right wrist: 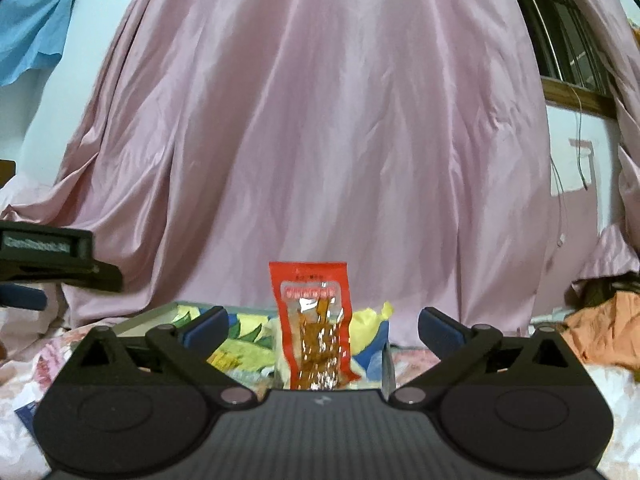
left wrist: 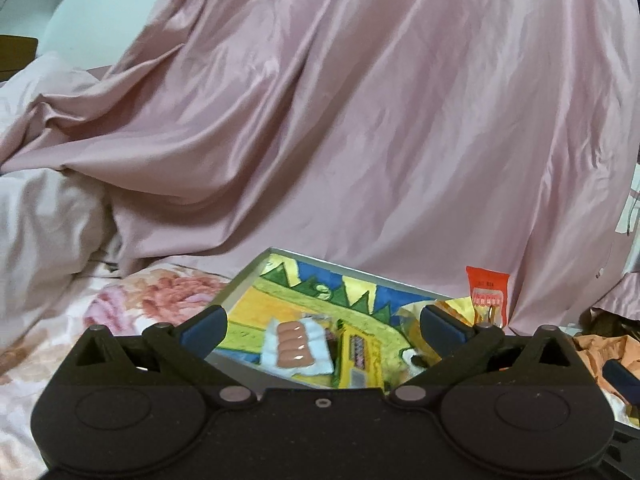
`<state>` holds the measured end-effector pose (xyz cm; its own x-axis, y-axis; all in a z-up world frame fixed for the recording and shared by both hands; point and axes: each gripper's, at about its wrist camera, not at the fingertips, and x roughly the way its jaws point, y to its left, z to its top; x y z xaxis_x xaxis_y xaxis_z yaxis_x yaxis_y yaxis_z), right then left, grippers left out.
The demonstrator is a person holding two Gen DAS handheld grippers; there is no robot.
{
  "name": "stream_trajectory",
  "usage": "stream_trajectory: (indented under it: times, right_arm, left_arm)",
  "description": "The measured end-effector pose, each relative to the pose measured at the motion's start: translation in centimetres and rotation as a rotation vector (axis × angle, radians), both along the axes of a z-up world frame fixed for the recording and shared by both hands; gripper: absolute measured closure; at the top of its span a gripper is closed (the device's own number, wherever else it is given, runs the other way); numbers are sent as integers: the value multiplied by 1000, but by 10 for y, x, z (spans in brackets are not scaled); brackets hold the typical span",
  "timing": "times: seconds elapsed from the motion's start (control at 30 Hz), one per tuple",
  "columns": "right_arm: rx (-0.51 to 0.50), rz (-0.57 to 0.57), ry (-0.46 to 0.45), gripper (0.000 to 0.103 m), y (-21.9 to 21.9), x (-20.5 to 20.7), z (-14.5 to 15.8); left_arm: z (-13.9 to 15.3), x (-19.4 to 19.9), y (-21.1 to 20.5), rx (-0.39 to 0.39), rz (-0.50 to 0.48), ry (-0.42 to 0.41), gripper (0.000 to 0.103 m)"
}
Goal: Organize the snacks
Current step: 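Withdraw both tools from the tray toward the remaining snacks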
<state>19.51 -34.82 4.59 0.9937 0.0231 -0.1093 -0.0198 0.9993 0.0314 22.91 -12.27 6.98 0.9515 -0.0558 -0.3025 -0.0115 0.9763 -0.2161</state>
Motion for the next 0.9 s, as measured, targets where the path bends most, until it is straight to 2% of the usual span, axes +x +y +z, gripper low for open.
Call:
stream_trajectory:
  times: [0.53, 0.9]
  right_arm:
    - [19, 17, 60, 0, 15, -80, -4]
    - [-39, 39, 164, 0, 41, -104, -19]
  left_arm:
    - [-21, -76, 45, 16, -28, 26, 1]
    - [-58, -119, 75, 24, -49, 116, 1]
